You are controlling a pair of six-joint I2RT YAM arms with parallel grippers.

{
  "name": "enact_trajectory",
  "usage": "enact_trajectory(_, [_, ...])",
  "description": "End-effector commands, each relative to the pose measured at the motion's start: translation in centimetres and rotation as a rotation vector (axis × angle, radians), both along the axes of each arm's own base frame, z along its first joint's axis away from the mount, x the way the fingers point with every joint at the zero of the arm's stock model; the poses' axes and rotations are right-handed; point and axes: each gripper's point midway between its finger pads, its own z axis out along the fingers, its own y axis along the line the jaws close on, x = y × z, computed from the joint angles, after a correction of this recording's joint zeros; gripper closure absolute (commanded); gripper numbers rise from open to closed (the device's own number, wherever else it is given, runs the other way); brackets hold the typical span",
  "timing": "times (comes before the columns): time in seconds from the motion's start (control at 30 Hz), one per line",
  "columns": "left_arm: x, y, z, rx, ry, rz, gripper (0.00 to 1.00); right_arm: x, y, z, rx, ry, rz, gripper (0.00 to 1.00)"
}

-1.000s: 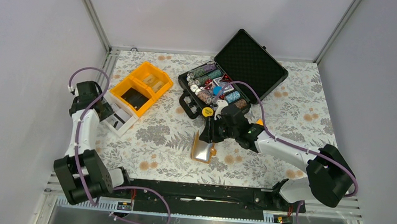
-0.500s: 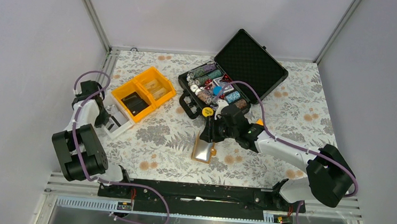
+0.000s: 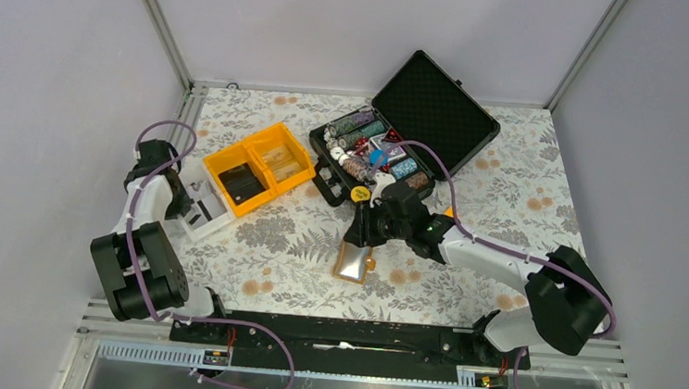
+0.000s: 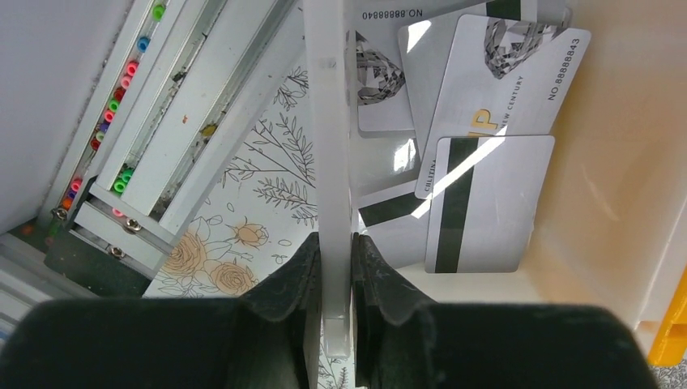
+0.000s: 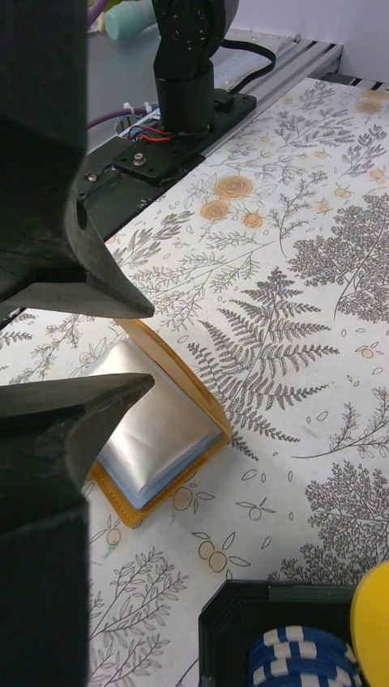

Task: Put the credit cards into the card holder
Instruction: Move the storage box to the center of the board.

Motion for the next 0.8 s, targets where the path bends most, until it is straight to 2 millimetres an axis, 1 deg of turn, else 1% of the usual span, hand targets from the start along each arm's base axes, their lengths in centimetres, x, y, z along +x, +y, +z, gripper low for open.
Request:
enact_trajectory(0.0, [1.0, -0.3, 1.4, 0.049, -0.047, -0.108, 1.0, 0.3, 1.1, -0.2, 0.037, 0.015, 0.024, 0.62])
enact_trajectory(0.1, [1.2, -0.4, 1.2, 0.07, -0.027, -0.123, 1.0, 0.3, 1.8, -0.6, 0.047, 0.038, 0.036, 0.62])
enact_trajectory(0.2, [1.3, -0.6, 0.9, 0.092, 0.005, -0.132, 1.0, 0.2, 2.8, -0.5, 0.076, 0.059, 0.054, 0.63])
enact_trajectory(0.27, [1.4, -0.8, 0.9, 0.095, 0.017, -0.134, 0.96, 0.1, 3.8, -0.3, 0.09, 0.059, 0.069, 0.63])
enact_trajectory(0.37, [1.5, -1.3, 1.0, 0.091, 0.011, -0.138, 0.85, -0.5, 5.5, -0.7, 0.061, 0.052, 0.102, 0.63])
enact_trajectory(0.5, [1.7, -1.9, 1.6, 0.085, -0.022, -0.137, 0.62, -0.7, 6.8, -2.3, 0.01, 0.059, 0.12, 0.64])
enact_trajectory(0.53, [1.7, -2.1, 1.7, 0.082, -0.028, -0.138, 0.53, -0.8, 7.0, -2.8, -0.009, 0.06, 0.122, 0.64])
enact_trajectory(0.63, [1.8, -2.4, 2.1, 0.083, -0.046, -0.142, 0.42, -0.5, 7.7, -4.1, -0.058, 0.057, 0.124, 0.64])
enact_trajectory(0.77, [1.9, -2.1, 3.3, 0.109, -0.085, -0.122, 0.26, -0.6, 8.5, -5.3, -0.086, 0.069, 0.135, 0.63])
